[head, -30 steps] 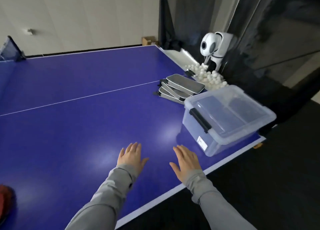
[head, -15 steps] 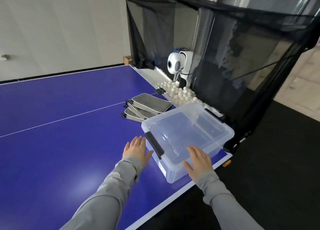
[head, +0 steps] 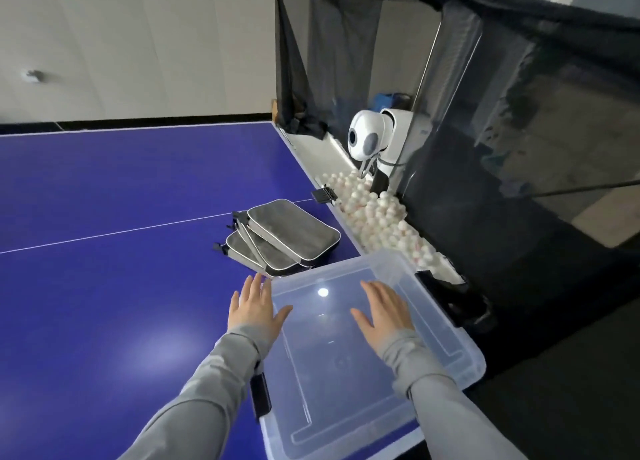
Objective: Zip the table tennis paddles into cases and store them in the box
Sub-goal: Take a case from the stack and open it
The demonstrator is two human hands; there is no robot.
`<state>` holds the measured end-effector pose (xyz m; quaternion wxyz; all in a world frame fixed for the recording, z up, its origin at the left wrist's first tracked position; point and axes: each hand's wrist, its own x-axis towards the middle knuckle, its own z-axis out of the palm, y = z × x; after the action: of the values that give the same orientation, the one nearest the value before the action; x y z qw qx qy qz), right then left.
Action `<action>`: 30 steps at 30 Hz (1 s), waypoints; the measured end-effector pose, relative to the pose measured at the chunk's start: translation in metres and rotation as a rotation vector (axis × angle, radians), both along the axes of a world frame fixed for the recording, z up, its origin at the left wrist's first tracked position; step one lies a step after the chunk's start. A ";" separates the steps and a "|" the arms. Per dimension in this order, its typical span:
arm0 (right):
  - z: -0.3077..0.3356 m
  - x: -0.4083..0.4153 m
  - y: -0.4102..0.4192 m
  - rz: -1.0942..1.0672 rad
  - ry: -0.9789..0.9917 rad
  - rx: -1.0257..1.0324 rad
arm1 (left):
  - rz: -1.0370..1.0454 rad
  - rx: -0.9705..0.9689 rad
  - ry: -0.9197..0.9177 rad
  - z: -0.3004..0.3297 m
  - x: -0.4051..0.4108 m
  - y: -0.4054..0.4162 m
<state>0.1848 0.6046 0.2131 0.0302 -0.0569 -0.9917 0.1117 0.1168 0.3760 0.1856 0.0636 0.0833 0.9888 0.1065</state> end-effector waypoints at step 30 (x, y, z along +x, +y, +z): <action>-0.111 -0.346 0.051 0.021 -0.354 -0.301 | 0.510 0.062 0.039 -0.017 -0.007 0.022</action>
<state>-0.1608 0.6557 0.1020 -0.1541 -0.0692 -0.9542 0.2468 0.1102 0.3976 0.1683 0.0132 -0.1649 0.9751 0.1480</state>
